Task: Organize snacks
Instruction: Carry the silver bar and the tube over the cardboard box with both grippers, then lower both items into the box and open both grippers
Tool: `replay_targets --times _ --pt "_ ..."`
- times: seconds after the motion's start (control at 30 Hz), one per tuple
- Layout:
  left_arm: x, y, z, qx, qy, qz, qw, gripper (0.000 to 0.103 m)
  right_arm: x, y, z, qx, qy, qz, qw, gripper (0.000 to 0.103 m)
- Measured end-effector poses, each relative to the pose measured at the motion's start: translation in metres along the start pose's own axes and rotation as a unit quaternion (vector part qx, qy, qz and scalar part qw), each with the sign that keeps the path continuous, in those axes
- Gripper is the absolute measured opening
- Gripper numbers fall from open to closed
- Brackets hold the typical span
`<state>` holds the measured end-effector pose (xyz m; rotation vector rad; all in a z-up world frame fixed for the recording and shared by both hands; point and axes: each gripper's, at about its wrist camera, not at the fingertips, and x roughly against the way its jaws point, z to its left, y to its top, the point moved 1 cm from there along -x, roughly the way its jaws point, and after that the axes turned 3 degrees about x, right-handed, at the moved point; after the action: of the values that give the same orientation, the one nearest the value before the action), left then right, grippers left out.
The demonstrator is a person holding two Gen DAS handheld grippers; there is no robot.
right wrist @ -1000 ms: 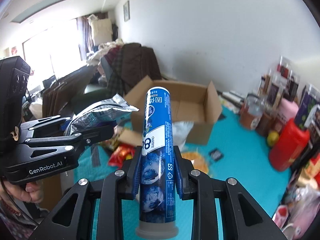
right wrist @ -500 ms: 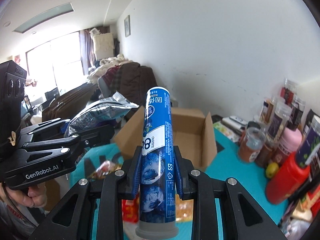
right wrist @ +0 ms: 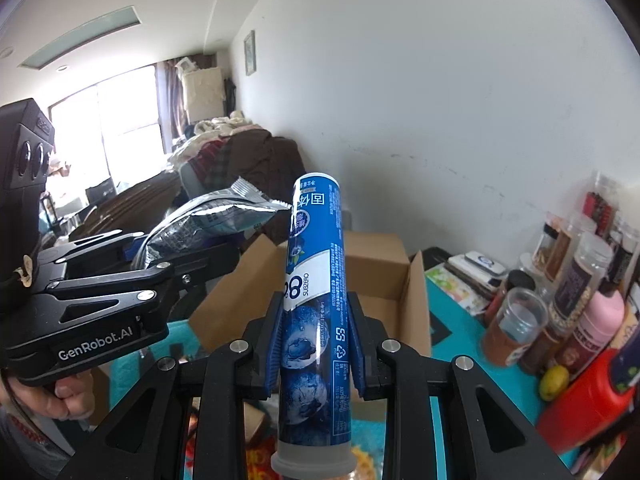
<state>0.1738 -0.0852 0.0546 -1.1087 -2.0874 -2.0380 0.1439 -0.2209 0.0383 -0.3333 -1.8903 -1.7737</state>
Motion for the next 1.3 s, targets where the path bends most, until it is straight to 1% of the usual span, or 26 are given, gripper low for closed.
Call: replay_targets --times 0.1,0.23,0.47,0.6,0.7,0.83,0.97,1.13,1.23,1.3 --pt "-0.019 0.000 0.005 0.006 0.011 0.009 0.9999 0.042 -0.017 -0.003 -0.007 -0.006 -0.004 0.010 1.000 0.028" --pt "-0.043 -0.006 0.011 0.011 0.017 0.034 0.9992 0.042 -0.038 -0.009 -0.018 -0.021 -0.011 0.023 0.999 0.028" --pt "-0.075 -0.016 0.017 0.011 0.043 0.057 0.9974 0.042 -0.070 -0.018 -0.033 -0.043 -0.020 0.045 0.998 0.028" --pt "-0.089 -0.022 0.018 0.006 0.063 0.071 0.9955 0.042 -0.090 -0.028 -0.038 -0.053 -0.035 0.065 0.996 0.028" --pt "-0.101 -0.030 0.020 0.004 0.067 0.091 0.9936 0.042 -0.102 -0.036 -0.044 -0.063 -0.035 0.079 0.994 0.028" --pt "-0.113 -0.038 0.022 0.005 0.067 0.115 0.9911 0.042 -0.116 -0.044 -0.044 -0.058 -0.039 0.100 0.993 0.028" --pt "-0.126 -0.048 0.026 0.011 0.069 0.145 0.9870 0.042 -0.126 -0.049 -0.042 -0.054 -0.038 0.118 0.991 0.028" --pt "-0.136 -0.055 0.029 0.014 0.080 0.168 0.9825 0.042 -0.139 -0.055 -0.040 -0.043 -0.034 0.144 0.988 0.028" --pt "-0.144 -0.058 0.032 0.017 0.088 0.189 0.9780 0.042 -0.145 -0.058 -0.040 -0.038 -0.037 0.157 0.986 0.028" --pt "-0.152 -0.062 0.034 0.015 0.103 0.209 0.9724 0.043 -0.148 -0.060 -0.040 -0.037 -0.036 0.166 0.985 0.028"
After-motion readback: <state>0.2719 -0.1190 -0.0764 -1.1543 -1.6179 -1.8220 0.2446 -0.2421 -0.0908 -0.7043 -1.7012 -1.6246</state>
